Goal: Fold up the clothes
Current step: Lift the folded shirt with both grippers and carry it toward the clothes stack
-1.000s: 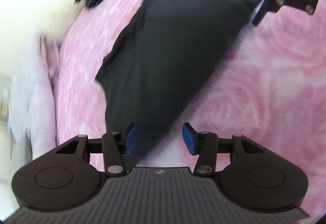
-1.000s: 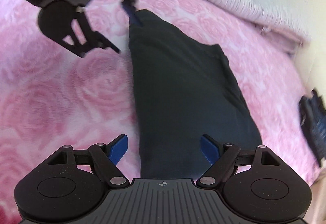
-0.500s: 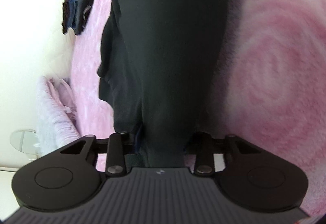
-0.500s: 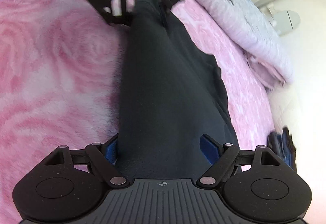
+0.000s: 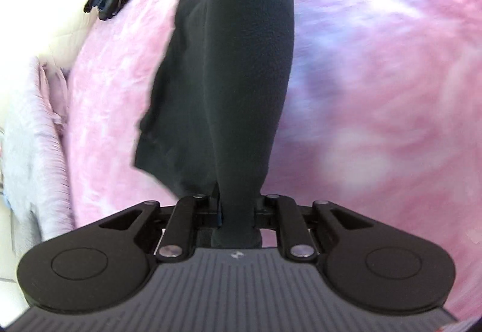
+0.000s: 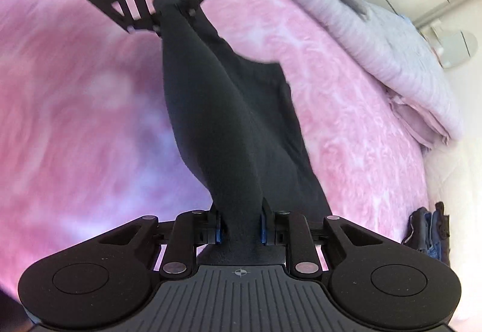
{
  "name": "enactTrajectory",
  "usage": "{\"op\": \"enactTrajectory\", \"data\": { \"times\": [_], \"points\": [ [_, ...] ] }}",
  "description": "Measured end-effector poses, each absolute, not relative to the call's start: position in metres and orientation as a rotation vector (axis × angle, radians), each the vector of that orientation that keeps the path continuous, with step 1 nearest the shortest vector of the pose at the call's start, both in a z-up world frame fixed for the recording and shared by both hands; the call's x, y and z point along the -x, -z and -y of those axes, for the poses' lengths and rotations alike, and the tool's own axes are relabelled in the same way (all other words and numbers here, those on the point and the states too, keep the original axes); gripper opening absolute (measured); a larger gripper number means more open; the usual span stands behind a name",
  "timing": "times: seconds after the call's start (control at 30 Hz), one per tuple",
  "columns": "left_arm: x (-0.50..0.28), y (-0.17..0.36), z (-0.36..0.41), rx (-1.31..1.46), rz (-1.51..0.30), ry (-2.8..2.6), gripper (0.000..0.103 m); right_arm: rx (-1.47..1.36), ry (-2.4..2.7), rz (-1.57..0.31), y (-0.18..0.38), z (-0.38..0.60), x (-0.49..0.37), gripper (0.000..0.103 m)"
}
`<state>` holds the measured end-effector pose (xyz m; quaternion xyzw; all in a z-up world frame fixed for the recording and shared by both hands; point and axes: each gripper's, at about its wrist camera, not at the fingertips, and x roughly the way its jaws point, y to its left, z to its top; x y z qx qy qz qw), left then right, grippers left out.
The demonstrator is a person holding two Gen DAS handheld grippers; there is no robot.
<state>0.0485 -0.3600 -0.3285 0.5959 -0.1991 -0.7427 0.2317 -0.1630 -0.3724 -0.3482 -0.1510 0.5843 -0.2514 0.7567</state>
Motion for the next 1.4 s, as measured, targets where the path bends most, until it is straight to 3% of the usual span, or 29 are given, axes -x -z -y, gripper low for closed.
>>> {"op": "enactTrajectory", "data": {
  "times": [0.1, 0.13, 0.2, 0.27, 0.33, 0.57, 0.63, 0.67, 0.8, 0.83, 0.87, 0.93, 1.07, 1.4],
  "points": [
    [-0.050, 0.350, 0.336, -1.603, 0.648, 1.975, 0.022, 0.416, 0.513, -1.331, 0.381, 0.350, 0.175, 0.023],
    [-0.049, 0.352, 0.335, -1.593, 0.677, 1.968, 0.022, 0.441, 0.529, -1.344, 0.392, 0.344, 0.176, 0.033],
    [-0.046, 0.355, 0.334, -1.575, 0.728, 1.960, 0.031, 0.466, 0.596, -1.357, 0.408, 0.333, 0.177, 0.040],
    [-0.042, 0.358, 0.334, -1.556, 0.779, 1.952, 0.039, 0.456, 0.673, -1.356, 0.413, 0.326, 0.172, 0.062],
    [-0.039, 0.361, 0.333, -1.538, 0.829, 1.943, 0.041, 0.473, 0.699, -1.342, 0.418, 0.315, 0.166, 0.076],
    [-0.031, 0.369, 0.336, -1.507, 0.935, 1.908, 0.057, 0.557, 0.723, -1.294, 0.440, 0.325, 0.142, 0.077],
    [-0.032, 0.369, 0.341, -1.528, 0.911, 1.899, 0.053, 0.583, 0.742, -1.289, 0.441, 0.336, 0.143, 0.077],
    [-0.032, 0.369, 0.344, -1.538, 0.899, 1.894, 0.044, 0.590, 0.766, -1.297, 0.441, 0.343, 0.146, 0.077],
    [-0.033, 0.369, 0.355, -1.579, 0.850, 1.873, 0.021, 0.576, 0.779, -1.326, 0.442, 0.366, 0.158, 0.076],
    [-0.033, 0.369, 0.357, -1.589, 0.838, 1.868, 0.020, 0.579, 0.762, -1.326, 0.441, 0.369, 0.160, 0.071],
    [-0.033, 0.369, 0.360, -1.599, 0.826, 1.863, 0.018, 0.579, 0.735, -1.332, 0.441, 0.371, 0.160, 0.056],
    [-0.033, 0.369, 0.365, -1.619, 0.801, 1.852, 0.015, 0.561, 0.692, -1.345, 0.438, 0.367, 0.160, 0.037],
    [-0.040, 0.344, 0.361, -1.649, 0.772, 1.892, 0.013, 0.534, 0.626, -1.359, 0.421, 0.370, 0.164, 0.020],
    [-0.041, 0.240, 0.353, -1.695, 0.651, 1.938, 0.012, 0.487, 0.563, -1.353, 0.301, 0.352, 0.172, 0.018]
  ]
}}
